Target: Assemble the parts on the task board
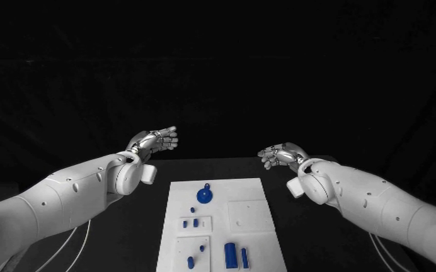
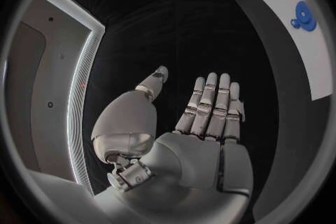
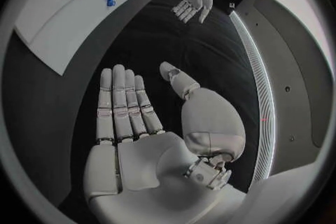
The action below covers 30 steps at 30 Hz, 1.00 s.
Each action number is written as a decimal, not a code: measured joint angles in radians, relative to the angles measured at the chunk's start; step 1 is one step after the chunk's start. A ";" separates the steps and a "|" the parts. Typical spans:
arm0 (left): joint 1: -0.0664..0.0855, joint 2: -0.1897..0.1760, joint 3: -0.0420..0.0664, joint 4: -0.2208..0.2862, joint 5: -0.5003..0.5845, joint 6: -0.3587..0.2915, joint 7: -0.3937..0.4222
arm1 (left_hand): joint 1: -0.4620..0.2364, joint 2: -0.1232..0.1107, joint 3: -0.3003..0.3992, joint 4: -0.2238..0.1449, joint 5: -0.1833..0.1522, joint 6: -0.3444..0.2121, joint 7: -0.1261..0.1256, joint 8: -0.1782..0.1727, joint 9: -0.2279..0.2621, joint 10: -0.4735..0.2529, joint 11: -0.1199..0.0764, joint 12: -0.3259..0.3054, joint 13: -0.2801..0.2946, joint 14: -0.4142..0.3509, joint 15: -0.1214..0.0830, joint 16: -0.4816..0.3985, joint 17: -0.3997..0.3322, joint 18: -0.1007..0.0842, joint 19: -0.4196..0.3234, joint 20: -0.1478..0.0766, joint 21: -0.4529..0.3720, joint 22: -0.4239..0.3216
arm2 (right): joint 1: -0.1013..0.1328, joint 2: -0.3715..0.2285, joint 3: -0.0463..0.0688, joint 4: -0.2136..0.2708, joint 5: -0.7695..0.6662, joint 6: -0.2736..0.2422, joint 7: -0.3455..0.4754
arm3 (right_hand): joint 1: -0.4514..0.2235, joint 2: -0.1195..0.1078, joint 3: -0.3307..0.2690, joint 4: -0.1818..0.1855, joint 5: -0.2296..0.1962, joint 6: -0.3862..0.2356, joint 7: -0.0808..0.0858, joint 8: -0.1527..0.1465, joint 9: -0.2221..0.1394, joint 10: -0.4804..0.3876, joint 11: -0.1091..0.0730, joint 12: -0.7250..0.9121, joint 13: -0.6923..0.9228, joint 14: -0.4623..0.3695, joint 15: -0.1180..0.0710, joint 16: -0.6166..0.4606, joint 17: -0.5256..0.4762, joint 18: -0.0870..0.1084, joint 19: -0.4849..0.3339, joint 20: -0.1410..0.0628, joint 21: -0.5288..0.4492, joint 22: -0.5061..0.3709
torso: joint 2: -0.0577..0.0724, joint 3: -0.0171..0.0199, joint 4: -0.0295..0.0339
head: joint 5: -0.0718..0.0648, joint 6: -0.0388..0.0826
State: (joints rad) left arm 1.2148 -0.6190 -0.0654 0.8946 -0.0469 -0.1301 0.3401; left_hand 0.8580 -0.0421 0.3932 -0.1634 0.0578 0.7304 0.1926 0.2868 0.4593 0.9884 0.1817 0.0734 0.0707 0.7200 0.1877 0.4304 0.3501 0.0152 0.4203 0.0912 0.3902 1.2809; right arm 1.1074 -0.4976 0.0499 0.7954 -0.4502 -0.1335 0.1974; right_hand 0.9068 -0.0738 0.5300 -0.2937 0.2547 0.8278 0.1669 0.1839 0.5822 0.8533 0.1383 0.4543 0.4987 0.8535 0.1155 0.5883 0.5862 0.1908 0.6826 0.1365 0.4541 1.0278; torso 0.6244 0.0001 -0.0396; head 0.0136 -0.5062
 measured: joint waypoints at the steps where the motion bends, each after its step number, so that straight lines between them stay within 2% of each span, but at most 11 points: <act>1: -0.002 0.004 0.000 -0.005 0.002 0.002 0.001 | 0.000 0.000 0.000 0.000 0.000 0.000 0.000 0.000 0.000 0.003 -0.003 0.000 0.000 0.002 -0.002 0.000 -0.001 0.000 0.000 0.000 0.000 0.000 | -0.006 0.003 0.001 -0.009 0.011 0.003 0.010 | 0.006 0.004 -0.015 0.003 0.000 -0.002 -0.002 0.000 -0.005 0.012 0.007 -0.050 -0.066 -0.009 0.009 -0.044 -0.032 -0.007 -0.016 0.013 -0.029 -0.021 | -0.002 0.0000 -0.0003 | 0.001 0.004; 6: -0.011 0.012 0.000 -0.014 0.013 0.015 0.005 | 0.000 0.000 0.000 0.000 0.000 0.000 0.000 0.000 -0.001 0.003 -0.003 0.000 0.000 0.004 -0.004 0.000 -0.001 0.000 0.000 0.000 -0.004 0.001 | -0.013 0.006 0.013 -0.043 0.051 0.019 0.042 | 0.018 0.008 -0.069 0.003 0.000 -0.006 -0.006 0.016 -0.037 0.064 0.010 -0.185 -0.260 -0.017 0.026 -0.165 -0.126 -0.006 -0.056 0.053 -0.106 -0.074 | -0.012 0.0010 0.0005 | 0.004 0.014; 9: -0.012 0.012 0.000 -0.015 0.016 0.019 0.007 | -0.012 0.003 -0.007 0.003 0.000 -0.015 -0.006 -0.006 -0.013 -0.019 -0.010 -0.002 -0.001 -0.012 -0.011 -0.012 -0.010 0.000 -0.008 -0.003 -0.015 -0.006 | -0.012 0.005 0.015 -0.045 0.060 0.024 0.051 | 0.010 0.015 -0.086 0.010 -0.005 -0.022 -0.009 0.016 -0.056 0.065 0.009 -0.214 -0.297 -0.032 0.027 -0.190 -0.150 -0.006 -0.075 0.052 -0.125 -0.102 | -0.014 0.0028 0.0024 | 0.006 0.013; 10: -0.012 0.012 -0.001 -0.015 0.016 0.019 0.007 | -0.085 0.008 -0.041 0.017 -0.005 -0.078 -0.024 -0.031 -0.053 -0.106 -0.028 -0.011 -0.008 -0.075 -0.027 -0.050 -0.040 0.000 -0.046 -0.011 -0.049 -0.040 | -0.012 0.006 0.015 -0.045 0.061 0.024 0.051 | -0.066 0.022 -0.126 0.034 -0.027 -0.091 -0.022 0.001 -0.102 -0.013 -0.004 -0.237 -0.317 -0.103 0.019 -0.226 -0.189 -0.020 -0.129 0.038 -0.154 -0.183 | -0.014 0.0029 0.0024 | 0.006 0.012; 12: -0.013 0.010 -0.001 -0.012 0.015 0.018 0.005 | -0.292 0.019 -0.134 0.056 -0.020 -0.250 -0.069 -0.099 -0.160 -0.339 -0.070 -0.028 -0.025 -0.246 -0.070 -0.151 -0.122 0.000 -0.145 -0.034 -0.139 -0.139 | -0.013 0.004 0.014 -0.042 0.061 0.022 0.050 | -0.297 0.037 -0.235 0.104 -0.088 -0.288 -0.060 -0.048 -0.231 -0.239 -0.040 -0.296 -0.367 -0.305 -0.016 -0.324 -0.296 -0.067 -0.277 -0.008 -0.235 -0.410 | -0.014 0.0028 0.0023 | 0.006 0.012; 16: -0.020 0.000 0.003 0.020 0.015 0.007 0.004 | -0.565 0.031 -0.260 0.108 -0.038 -0.482 -0.129 -0.190 -0.305 -0.653 -0.124 -0.050 -0.047 -0.475 -0.127 -0.286 -0.232 0.000 -0.278 -0.062 -0.261 -0.314 | -0.014 -0.010 0.011 -0.009 0.065 0.011 0.049 | -0.591 0.055 -0.378 0.195 -0.169 -0.549 -0.112 -0.114 -0.401 -0.536 -0.087 -0.373 -0.431 -0.571 -0.066 -0.452 -0.436 -0.125 -0.474 -0.070 -0.341 -0.708 | -0.019 0.0024 0.0050 | 0.003 0.001; 18: -0.029 -0.008 0.006 0.055 0.015 -0.007 0.005 | -0.643 0.034 -0.295 0.123 -0.041 -0.549 -0.146 -0.216 -0.346 -0.743 -0.139 -0.053 -0.054 -0.541 -0.143 -0.325 -0.264 0.000 -0.316 -0.069 -0.295 -0.495 | -0.017 -0.023 0.008 0.024 0.072 -0.001 0.050 | -0.675 0.060 -0.418 0.222 -0.192 -0.624 -0.127 -0.133 -0.449 -0.621 -0.101 -0.394 -0.449 -0.646 -0.079 -0.488 -0.476 -0.139 -0.529 -0.088 -0.371 -0.794 | -0.024 0.0022 0.0078 | 0.001 -0.011; 19: -0.033 -0.012 0.008 0.072 0.015 -0.014 0.006 | -0.682 0.035 -0.313 0.130 -0.043 -0.582 -0.155 -0.229 -0.367 -0.787 -0.147 -0.058 -0.057 -0.573 -0.152 -0.344 -0.279 0.001 -0.335 -0.073 -0.313 -0.624 | -0.018 -0.029 0.006 0.042 0.075 -0.009 0.051 | -0.717 0.062 -0.439 0.235 -0.203 -0.661 -0.134 -0.142 -0.474 -0.663 -0.108 -0.406 -0.458 -0.684 -0.085 -0.506 -0.496 -0.139 -0.557 -0.097 -0.386 -0.836 | -0.029 0.0022 0.0102 | 0.000 -0.020; 23: -0.054 -0.037 0.018 0.171 0.016 -0.071 0.015 | -0.768 0.039 -0.351 0.147 -0.049 -0.654 -0.173 -0.257 -0.412 -0.886 -0.164 -0.062 -0.063 -0.645 -0.169 -0.386 -0.314 0.000 -0.376 -0.082 -0.351 -0.941 | -0.022 -0.063 -0.001 0.142 0.102 -0.056 0.065 | -0.810 0.068 -0.483 0.264 -0.228 -0.742 -0.150 -0.162 -0.527 -0.756 -0.123 -0.429 -0.478 -0.767 -0.100 -0.547 -0.540 -0.162 -0.618 -0.116 -0.420 -0.930 | -0.048 0.0010 0.0214 | -0.006 -0.053; 27: -0.083 -0.070 0.030 0.298 0.020 -0.159 0.033 | -0.811 0.041 -0.370 0.157 -0.049 -0.691 -0.183 -0.267 -0.435 -0.936 -0.173 -0.067 -0.067 -0.680 -0.179 -0.408 -0.331 0.001 -0.393 -0.086 -0.369 -1.105 | -0.028 -0.106 -0.011 0.267 0.143 -0.128 0.092 | -0.856 0.071 -0.504 0.280 -0.239 -0.783 -0.157 -0.170 -0.554 -0.803 -0.130 -0.439 -0.488 -0.809 -0.107 -0.567 -0.563 -0.162 -0.647 -0.129 -0.435 -0.978 | -0.065 0.0004 0.0306 | -0.011 -0.079; 30: -0.105 -0.094 0.040 0.399 0.023 -0.241 0.052 | -0.824 0.039 -0.375 0.157 -0.049 -0.705 -0.187 -0.275 -0.444 -0.953 -0.177 -0.067 -0.067 -0.693 -0.182 -0.413 -0.338 0.001 -0.402 -0.088 -0.375 -1.170 | -0.034 -0.143 -0.019 0.370 0.184 -0.197 0.119 | -0.898 0.073 -0.524 0.293 -0.251 -0.819 -0.165 -0.179 -0.577 -0.845 -0.137 -0.449 -0.496 -0.845 -0.114 -0.583 -0.581 -0.184 -0.676 -0.135 -0.449 -1.019 | -0.073 0.0004 0.0354 | -0.013 -0.089</act>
State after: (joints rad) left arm 1.1094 -0.7135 -0.0254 1.2940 -0.0236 -0.3706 0.3919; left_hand 0.0338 -0.0029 0.0178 -0.0060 0.0085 0.0255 0.0056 0.0113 0.0154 0.0350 0.0048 0.0068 0.0033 0.0269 0.0055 0.0178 0.0120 0.0157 0.0180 0.0033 0.0149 0.1105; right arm 1.0736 -0.6410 0.0308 1.1657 -0.2659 -0.3310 0.3160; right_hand 0.0087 -0.0010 0.0055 -0.0011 0.0038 0.0092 0.0015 0.0045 0.0057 0.0085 0.0017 0.0055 0.0031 0.0084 0.0015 0.0055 0.0052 0.0063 0.0066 0.0015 0.0052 0.0093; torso 0.5518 0.0005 -0.0042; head 0.0008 -0.5954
